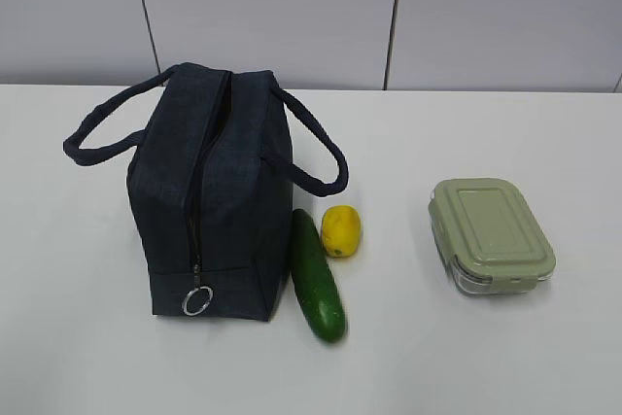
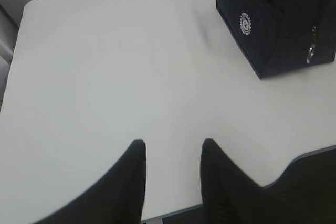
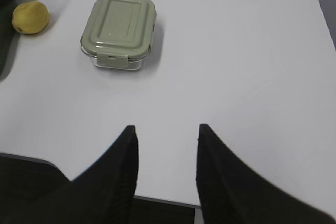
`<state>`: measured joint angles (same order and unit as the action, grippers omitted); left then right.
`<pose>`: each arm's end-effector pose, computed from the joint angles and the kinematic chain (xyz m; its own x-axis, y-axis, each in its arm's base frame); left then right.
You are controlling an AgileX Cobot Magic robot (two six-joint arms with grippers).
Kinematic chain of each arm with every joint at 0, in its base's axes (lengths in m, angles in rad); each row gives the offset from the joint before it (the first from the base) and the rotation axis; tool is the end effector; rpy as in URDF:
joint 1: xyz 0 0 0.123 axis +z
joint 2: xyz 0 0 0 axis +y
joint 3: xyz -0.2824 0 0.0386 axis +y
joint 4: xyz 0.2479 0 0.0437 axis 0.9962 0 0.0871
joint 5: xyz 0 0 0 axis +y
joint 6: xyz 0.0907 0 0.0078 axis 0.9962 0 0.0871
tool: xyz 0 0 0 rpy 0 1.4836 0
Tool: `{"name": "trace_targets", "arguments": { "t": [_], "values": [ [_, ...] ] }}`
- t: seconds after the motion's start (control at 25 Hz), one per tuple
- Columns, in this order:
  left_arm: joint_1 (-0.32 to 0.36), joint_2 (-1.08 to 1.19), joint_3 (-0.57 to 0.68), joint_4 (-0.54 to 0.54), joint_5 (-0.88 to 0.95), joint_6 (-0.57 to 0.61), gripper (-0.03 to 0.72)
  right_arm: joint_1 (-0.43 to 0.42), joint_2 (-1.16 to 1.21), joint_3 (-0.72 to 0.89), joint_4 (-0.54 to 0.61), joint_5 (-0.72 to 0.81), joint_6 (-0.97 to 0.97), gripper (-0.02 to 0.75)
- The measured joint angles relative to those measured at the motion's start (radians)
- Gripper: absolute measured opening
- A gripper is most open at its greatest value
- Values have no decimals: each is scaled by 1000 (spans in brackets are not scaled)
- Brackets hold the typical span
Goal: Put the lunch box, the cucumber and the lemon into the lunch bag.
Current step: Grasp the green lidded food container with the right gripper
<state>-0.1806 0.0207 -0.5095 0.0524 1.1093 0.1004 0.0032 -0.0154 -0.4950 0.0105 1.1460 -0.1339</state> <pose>-0.0041 0.0051 0.2761 -0.4786 0.2127 -0.8519 0.2003 0.9711 0.1300 -0.0104 0.0008 0.2689 -0.5155 -0.1309 -0.8469 -0.0786 0.9913 -0.1053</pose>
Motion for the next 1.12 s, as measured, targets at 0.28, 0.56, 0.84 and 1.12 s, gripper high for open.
{"name": "trace_targets", "arguments": {
  "t": [0.28,0.56,0.84,1.12],
  "values": [
    [0,0,0,0,0,0,238,0,0,0,0,0,0,284],
    [0,0,0,0,0,0,238,0,0,0,0,0,0,284],
    [0,0,0,0,0,0,238,0,0,0,0,0,0,284],
    [0,0,0,1,0,0,238,0,0,0,0,0,0,284]
  ]
}}
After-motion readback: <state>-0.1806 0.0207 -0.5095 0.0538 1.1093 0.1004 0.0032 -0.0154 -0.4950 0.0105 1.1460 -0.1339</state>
